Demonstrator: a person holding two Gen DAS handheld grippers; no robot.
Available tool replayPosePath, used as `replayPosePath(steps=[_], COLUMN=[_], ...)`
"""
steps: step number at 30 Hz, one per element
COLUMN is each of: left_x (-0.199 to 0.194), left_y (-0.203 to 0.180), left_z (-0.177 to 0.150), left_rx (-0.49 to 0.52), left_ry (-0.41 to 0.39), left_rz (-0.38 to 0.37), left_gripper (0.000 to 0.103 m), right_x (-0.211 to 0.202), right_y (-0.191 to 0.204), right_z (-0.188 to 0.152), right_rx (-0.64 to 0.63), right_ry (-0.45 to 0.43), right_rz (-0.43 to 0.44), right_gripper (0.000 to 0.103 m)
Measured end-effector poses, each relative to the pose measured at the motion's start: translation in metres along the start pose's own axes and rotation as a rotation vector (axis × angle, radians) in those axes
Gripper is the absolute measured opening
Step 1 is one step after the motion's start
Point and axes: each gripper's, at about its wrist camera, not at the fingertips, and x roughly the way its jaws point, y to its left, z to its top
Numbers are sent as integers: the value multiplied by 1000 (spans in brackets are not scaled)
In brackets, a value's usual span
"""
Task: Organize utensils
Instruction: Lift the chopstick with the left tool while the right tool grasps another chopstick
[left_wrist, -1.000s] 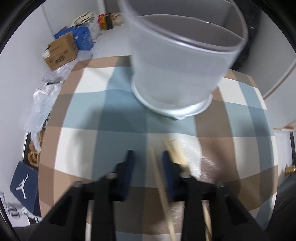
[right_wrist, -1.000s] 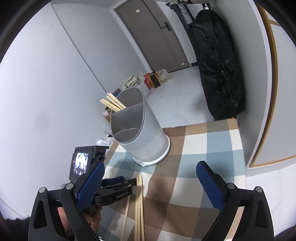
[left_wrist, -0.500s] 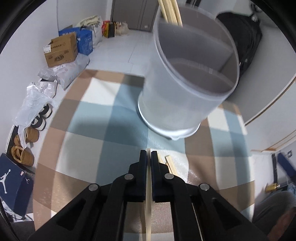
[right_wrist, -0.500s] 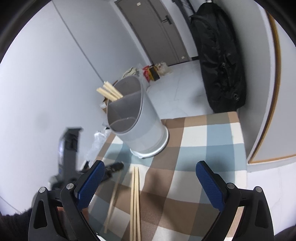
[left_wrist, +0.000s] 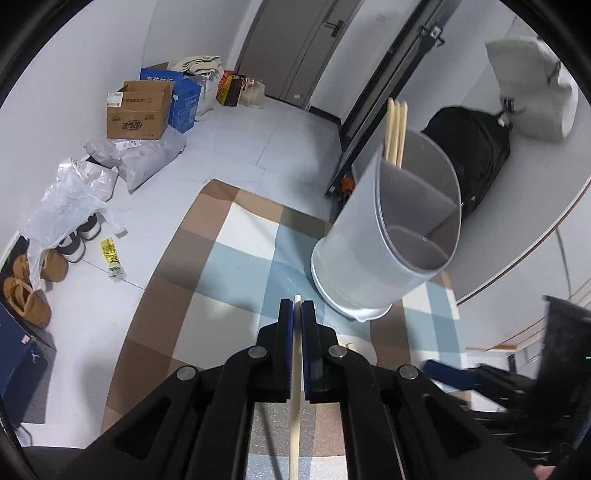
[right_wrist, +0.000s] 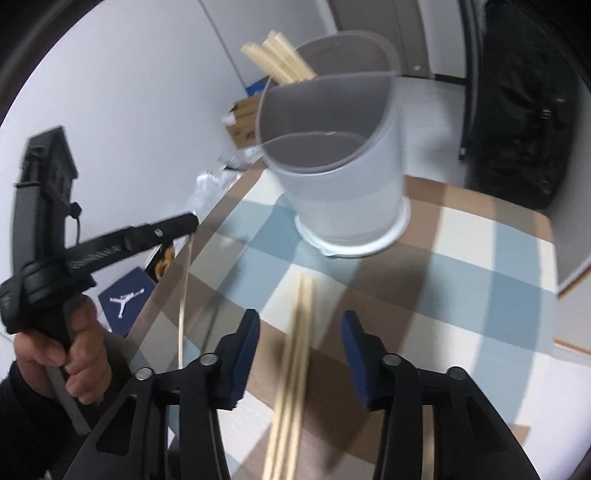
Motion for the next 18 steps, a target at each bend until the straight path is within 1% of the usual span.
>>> replayPosePath(steps=[1,4,5,7,11,13,17,18], left_x=[-1,-7,-10,-10,-13,-14,-17,-17], left_y=[3,11,12,16,20,21,21,22], left_z=[2,6,7,11,14,16,17,18], left_rx=[-14,-36,-41,-59,-66,-67,-63,-62], left_ry=[-5,-15,-21,-25,-37,-43,-48,-48], left_rz=[-8,-42,-49,-71,-90,-93,-102,-104], left_gripper=[0,0,0,0,0,0,0,0], right_x=[8,28,32,39,57,61,71,70], right_y=[3,7,8,10,12,13,13,13], right_z=[3,9,10,11,14,17,21,22], right_rx=[-6,-13,-13,-12,-29,-47,-51,-56], right_ry=[15,50,52,50,104,115,154,159], right_rz=[-1,8,26,50,-13,-50,-69,-71], right_gripper=[41,32,29,28,27,25,24,23])
